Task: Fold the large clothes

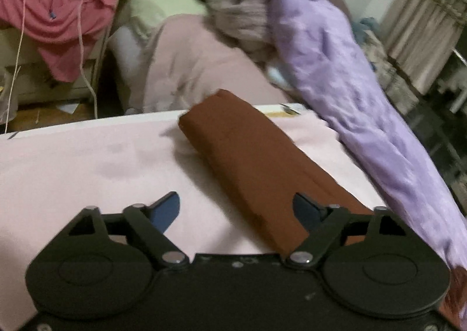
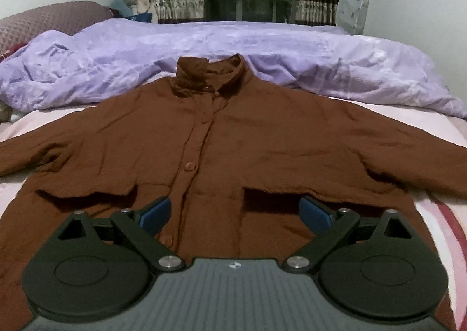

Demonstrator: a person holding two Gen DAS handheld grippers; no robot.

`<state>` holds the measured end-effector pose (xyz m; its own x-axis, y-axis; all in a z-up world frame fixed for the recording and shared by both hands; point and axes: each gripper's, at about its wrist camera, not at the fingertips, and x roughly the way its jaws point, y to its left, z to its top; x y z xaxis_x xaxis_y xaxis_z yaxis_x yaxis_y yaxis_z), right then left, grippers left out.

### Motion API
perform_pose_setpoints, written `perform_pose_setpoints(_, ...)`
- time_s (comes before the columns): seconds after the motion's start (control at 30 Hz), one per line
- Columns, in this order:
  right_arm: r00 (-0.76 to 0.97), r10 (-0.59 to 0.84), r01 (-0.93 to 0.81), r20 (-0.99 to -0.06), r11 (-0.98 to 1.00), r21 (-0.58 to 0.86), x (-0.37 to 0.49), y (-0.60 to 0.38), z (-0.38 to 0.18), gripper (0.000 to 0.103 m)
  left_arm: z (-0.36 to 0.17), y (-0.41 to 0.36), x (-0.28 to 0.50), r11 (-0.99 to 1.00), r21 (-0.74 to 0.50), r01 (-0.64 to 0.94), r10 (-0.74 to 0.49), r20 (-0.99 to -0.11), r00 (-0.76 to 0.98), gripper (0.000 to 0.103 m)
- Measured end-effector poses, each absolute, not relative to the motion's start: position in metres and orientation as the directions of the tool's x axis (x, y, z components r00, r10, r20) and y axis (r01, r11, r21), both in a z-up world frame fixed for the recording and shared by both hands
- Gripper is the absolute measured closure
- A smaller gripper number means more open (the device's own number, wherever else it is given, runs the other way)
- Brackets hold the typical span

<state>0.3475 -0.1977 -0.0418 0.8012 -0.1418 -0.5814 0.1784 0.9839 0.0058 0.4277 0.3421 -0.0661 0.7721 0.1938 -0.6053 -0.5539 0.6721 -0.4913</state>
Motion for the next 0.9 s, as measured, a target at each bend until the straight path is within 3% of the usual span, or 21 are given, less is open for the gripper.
perform_pose_setpoints(0.27, 0.766, -0.178, 0.222, -0.617, 0.975, -0.006, 0.390, -0.203, -0.061, 0.000, -0.079, 0.367, 0.470, 0.656, -0.496, -0.569, 0.224, -0.592, 0.775, 0.037)
perform_pose_setpoints(0.37, 0.757, -0.187, 0.228, -0.626, 0.974, -0.015, 0.395, -0.205, -0.068, 0.000, -0.080, 0.365, 0.474, 0.656, -0.488, -0.576, 0.228, -0.599, 0.767, 0.061)
perform_pose_setpoints(0.43, 0.753, -0.181, 0.230, -0.633, 0.973, -0.005, 0.395, -0.208, -0.071, 0.000, -0.077, 0.361, 0.474, 0.660, -0.495, -0.565, 0.215, -0.596, 0.774, 0.087)
perform_pose_setpoints(0.5, 0.746, -0.171, 0.234, -0.644, 0.972, 0.013, 0.394, -0.213, -0.072, 0.000, -0.069, 0.354, 0.476, 0.679, -0.500, -0.538, 0.200, -0.579, 0.790, 0.097)
perform_pose_setpoints(0.7, 0.742, -0.170, 0.248, -0.648, 0.968, 0.030, 0.379, -0.229, -0.069, 0.000, -0.002, 0.286, 0.471, 0.793, -0.490, -0.363, 0.119, -0.459, 0.880, 0.097)
perform_pose_setpoints(0.9, 0.742, -0.184, 0.272, -0.645, 0.961, 0.039, 0.356, -0.249, -0.056, 0.000, 0.071, 0.132, 0.461, 0.887, -0.462, 0.012, -0.178, -0.318, 0.931, 0.097)
